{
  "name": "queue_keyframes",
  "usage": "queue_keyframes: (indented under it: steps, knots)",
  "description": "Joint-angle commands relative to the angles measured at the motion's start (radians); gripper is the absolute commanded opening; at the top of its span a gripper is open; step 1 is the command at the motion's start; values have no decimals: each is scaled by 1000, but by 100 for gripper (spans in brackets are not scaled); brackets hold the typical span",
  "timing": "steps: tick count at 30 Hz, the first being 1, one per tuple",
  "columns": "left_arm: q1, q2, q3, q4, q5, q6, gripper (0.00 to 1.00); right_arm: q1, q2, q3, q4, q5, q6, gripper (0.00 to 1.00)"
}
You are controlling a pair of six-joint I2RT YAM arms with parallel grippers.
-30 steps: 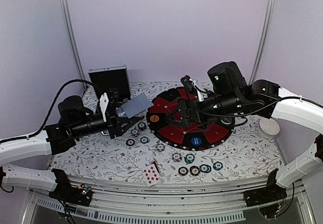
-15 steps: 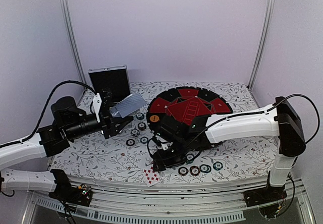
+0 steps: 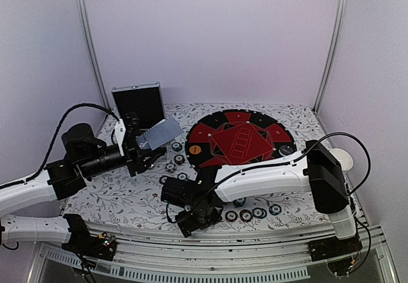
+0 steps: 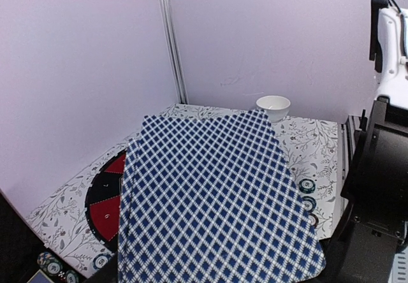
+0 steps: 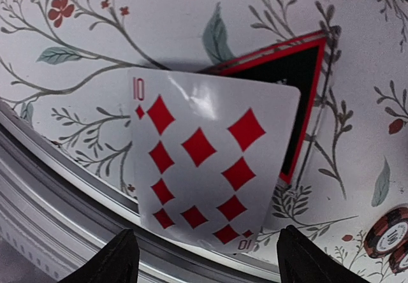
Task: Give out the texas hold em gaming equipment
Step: Pick up the poker card from the center of the board.
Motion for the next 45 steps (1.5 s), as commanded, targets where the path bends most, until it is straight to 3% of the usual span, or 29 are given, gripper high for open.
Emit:
queue_keyframes:
  steps: [1, 21, 30, 39, 45]
  knots:
    - [13, -15, -8, 21, 18, 12, 52, -4, 3, 11, -80, 71, 53, 75]
    - [14, -24, -15, 28, 31, 17, 52, -7, 84, 41, 22, 18, 9, 57]
    - [12, -26, -15, 26, 34, 22, 52, -16, 79, -3, 46, 13, 22, 39]
    - [12, -24, -16, 26, 39, 23, 52, -31, 34, -63, 129, -31, 24, 5]
    - [14, -28, -16, 26, 39, 25, 52, -35, -21, -110, 187, -55, 19, 2]
